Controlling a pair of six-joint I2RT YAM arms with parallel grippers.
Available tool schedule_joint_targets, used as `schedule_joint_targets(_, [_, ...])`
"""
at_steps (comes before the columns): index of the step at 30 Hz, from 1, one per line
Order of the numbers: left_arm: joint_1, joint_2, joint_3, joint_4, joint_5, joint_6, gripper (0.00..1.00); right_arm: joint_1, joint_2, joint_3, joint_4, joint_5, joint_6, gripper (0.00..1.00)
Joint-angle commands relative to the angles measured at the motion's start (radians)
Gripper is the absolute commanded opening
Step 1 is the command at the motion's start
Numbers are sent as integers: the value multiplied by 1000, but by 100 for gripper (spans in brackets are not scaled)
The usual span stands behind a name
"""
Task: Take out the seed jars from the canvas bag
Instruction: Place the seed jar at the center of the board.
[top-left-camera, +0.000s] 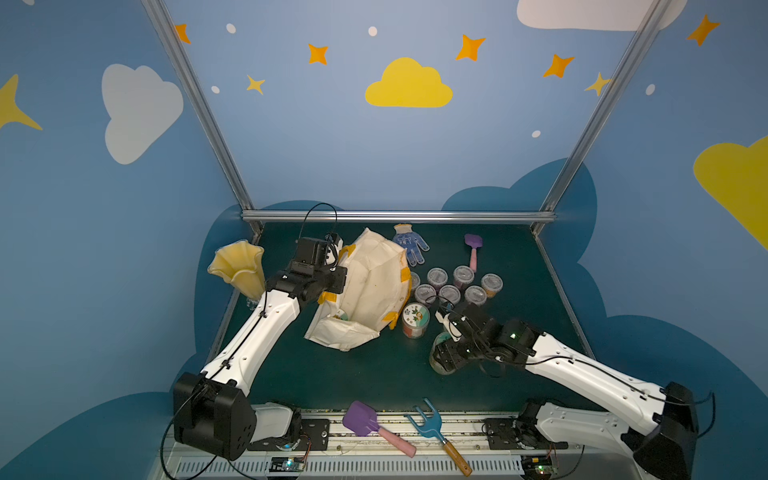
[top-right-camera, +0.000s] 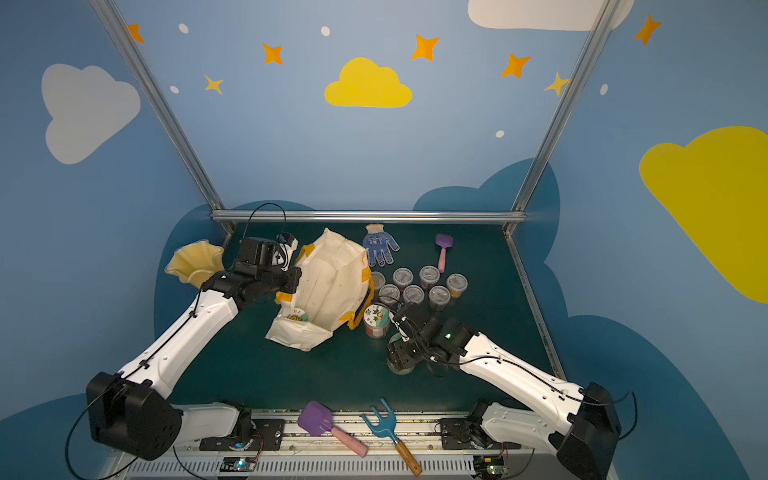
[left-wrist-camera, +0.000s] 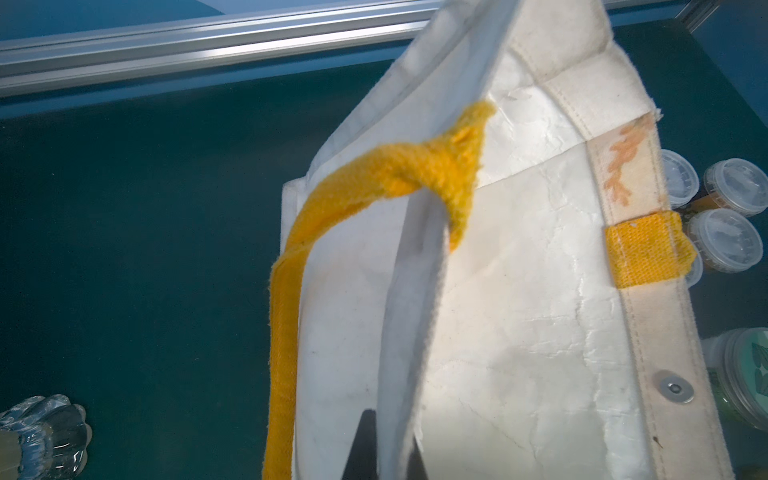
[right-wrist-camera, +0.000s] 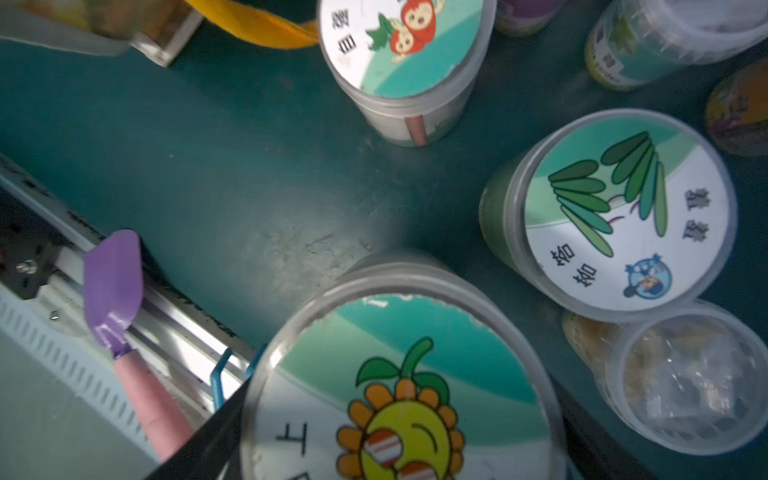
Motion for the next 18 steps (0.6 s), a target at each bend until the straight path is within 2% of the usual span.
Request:
schedule_joint_targets(1, [8, 6, 20, -24, 5, -3, 5, 12, 17, -23, 104, 64, 24, 65])
schedule_joint_targets(11, [9, 6, 19, -26, 7, -2, 5, 58, 116, -57, 190, 127, 68, 67])
schedule_joint_targets(18, [8, 8, 21, -29, 9, -1, 5, 71, 123, -59, 191, 145, 98, 80])
